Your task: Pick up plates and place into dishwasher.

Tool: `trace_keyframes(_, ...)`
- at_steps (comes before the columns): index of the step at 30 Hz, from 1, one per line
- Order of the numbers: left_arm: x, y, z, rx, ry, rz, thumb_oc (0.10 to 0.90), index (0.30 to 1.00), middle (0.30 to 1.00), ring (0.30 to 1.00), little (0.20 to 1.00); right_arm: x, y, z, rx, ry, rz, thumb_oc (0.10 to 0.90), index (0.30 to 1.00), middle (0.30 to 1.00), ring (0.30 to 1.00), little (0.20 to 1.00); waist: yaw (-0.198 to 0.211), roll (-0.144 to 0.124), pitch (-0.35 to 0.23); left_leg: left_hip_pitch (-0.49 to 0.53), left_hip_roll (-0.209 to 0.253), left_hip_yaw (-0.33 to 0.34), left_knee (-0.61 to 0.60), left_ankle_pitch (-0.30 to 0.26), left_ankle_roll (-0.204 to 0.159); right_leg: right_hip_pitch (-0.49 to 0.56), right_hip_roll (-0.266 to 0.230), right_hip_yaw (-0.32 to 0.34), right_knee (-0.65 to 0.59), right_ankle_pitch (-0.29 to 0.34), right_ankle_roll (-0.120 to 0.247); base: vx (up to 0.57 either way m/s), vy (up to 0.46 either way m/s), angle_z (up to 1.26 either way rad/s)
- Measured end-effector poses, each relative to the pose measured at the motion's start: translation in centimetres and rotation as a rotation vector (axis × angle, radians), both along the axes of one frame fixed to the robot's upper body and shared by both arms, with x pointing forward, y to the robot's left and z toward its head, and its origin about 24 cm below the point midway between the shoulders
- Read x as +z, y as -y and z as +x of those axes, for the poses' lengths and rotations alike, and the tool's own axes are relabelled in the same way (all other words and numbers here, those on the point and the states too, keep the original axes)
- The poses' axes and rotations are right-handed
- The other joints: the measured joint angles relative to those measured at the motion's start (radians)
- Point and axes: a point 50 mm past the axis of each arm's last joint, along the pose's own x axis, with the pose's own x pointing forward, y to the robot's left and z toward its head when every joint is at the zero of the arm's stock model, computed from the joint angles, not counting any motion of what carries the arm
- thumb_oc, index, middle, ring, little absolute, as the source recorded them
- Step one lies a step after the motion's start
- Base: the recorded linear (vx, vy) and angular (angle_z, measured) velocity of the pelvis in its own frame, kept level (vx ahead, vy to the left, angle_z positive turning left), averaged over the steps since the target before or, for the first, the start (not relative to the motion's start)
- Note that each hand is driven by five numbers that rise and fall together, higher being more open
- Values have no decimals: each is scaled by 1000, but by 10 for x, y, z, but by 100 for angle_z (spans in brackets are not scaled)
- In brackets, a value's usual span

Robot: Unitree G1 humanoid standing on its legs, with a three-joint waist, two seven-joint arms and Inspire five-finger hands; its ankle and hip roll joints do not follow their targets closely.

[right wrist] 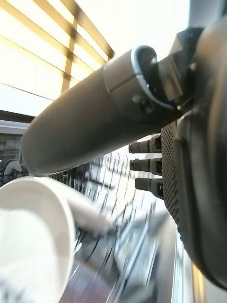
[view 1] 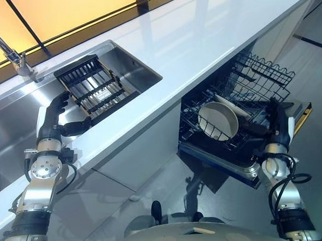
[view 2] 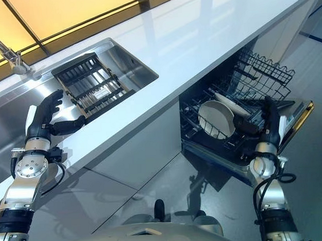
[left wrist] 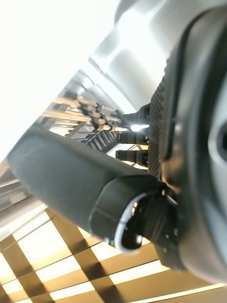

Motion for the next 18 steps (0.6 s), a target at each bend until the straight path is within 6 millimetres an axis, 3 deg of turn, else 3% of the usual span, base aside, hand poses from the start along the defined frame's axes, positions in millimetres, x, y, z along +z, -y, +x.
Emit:
trace_keyframes(7,-1,1,0,-3,-5,-1,800,900,900,900,900,-41,-18,-14,-37,-91,292,800,900,900,900,900,-5,16,-6,-1,-3,-3,0,0,1,1,-3,-3,0,0,0,2,4,1)
trace_keyframes(18,-9,7,0,-18,-37,-13,800,900,900,900,900,-50,-12,-18,-229,9,461,800,900,900,900,900,15,65,-19,-11,-4,-32,0,2,-9,7,-2,-32,0,0,-1,39,46,6)
